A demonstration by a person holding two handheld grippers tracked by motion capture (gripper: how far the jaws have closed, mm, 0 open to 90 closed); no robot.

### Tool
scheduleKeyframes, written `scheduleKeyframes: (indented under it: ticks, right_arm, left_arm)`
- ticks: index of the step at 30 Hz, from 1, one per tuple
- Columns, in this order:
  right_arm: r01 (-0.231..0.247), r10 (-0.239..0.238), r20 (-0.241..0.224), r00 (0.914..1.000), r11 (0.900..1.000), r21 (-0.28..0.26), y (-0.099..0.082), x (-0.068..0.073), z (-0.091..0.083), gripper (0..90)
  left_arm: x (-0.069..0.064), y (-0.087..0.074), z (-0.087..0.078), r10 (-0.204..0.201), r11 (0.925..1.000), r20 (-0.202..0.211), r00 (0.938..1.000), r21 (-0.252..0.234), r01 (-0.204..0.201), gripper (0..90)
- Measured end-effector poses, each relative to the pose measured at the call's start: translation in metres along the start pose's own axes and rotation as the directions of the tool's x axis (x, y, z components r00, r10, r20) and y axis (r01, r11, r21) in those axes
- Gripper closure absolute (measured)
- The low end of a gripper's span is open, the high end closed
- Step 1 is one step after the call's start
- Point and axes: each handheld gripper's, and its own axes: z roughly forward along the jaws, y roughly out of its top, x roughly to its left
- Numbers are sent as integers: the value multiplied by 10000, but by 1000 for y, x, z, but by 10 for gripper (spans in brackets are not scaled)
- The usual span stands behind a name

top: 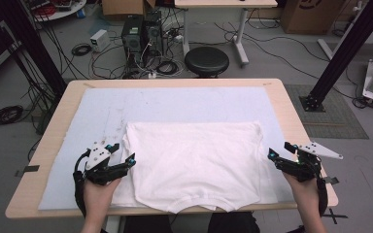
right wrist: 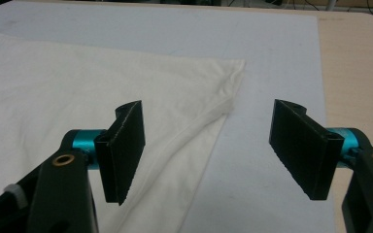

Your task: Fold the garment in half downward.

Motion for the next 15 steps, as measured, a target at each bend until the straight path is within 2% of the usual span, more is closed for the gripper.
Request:
scheduleKeyframes:
  ticks: [7, 15]
  right_arm:
    - [-160, 160, 80, 9998, 9999, -65, 1, -2, -1, 252]
    - [21, -21, 19, 10000, 10000, -15, 1, 2, 2, 219]
  left_arm:
    - [0, -2, -1, -8, 10000, -19, 10000, 19, 8, 305]
    - [0, -2, -1, 27, 10000, -62, 10000, -4, -27, 304]
